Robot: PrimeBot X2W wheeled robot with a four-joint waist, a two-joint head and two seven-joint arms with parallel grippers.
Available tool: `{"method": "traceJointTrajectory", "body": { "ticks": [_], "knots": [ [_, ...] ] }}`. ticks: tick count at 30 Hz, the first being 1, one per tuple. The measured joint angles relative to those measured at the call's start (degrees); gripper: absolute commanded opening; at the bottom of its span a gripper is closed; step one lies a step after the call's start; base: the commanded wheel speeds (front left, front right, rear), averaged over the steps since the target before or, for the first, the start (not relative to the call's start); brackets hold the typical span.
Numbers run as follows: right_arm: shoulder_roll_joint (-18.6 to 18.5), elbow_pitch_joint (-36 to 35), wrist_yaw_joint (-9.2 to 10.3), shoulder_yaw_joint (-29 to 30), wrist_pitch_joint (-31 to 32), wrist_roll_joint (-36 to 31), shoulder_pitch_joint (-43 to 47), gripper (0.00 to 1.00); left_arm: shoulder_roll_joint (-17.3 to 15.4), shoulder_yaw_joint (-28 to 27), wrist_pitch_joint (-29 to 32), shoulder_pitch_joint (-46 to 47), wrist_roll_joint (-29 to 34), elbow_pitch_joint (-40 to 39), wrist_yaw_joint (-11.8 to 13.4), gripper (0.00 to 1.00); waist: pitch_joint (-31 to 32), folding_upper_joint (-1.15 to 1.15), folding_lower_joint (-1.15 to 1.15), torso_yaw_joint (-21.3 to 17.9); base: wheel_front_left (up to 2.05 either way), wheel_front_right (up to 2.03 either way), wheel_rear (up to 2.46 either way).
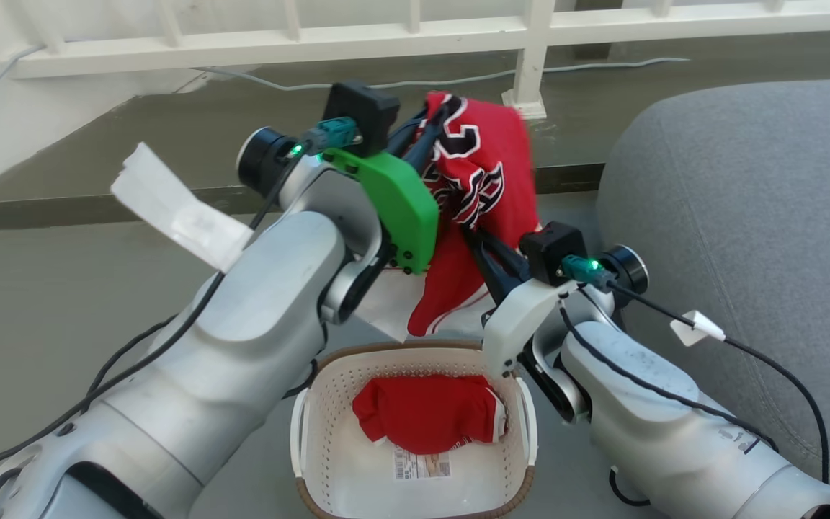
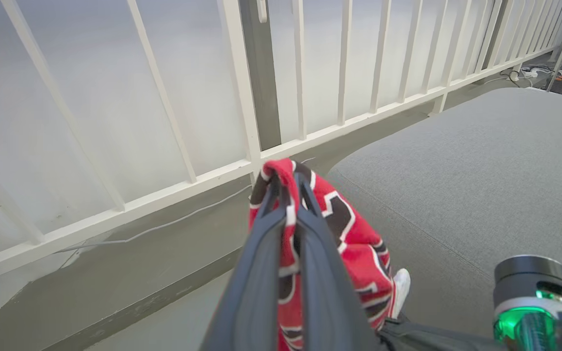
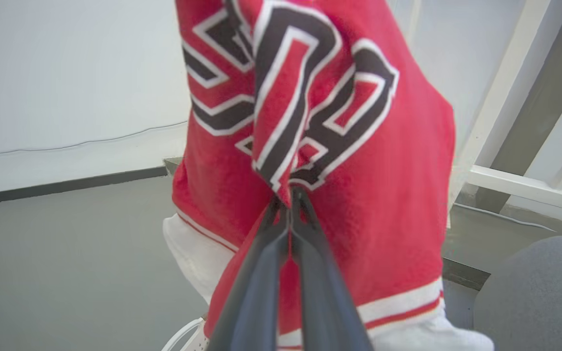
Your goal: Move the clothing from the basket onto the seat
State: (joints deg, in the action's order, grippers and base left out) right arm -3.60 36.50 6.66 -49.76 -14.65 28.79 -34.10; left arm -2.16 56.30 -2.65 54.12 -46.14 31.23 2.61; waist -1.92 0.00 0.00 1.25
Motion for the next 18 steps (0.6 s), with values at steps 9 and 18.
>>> {"method": "traceJointTrajectory", "body": {
  "ticks": [9,18],
  "knots": [
    [0.0,-2.8,0.10,6.8,0.0,-0.6,0.0,0.00,-0.9,-1.3,-2.6,-1.7,-1.8,1.7,0.0,1.00,-1.0,0.00,0.00,-2.1,0.00,0.00,0.00],
    [-2.3,-5.1,0.44,13.8,0.0,-2.2,-0.1,0.00,-1.1,-3.0,-5.8,-3.8,-3.1,3.2,-0.9,1.00,-1.6,0.00,0.00,-2.8,0.00,0.00,0.00]
  ]
}}
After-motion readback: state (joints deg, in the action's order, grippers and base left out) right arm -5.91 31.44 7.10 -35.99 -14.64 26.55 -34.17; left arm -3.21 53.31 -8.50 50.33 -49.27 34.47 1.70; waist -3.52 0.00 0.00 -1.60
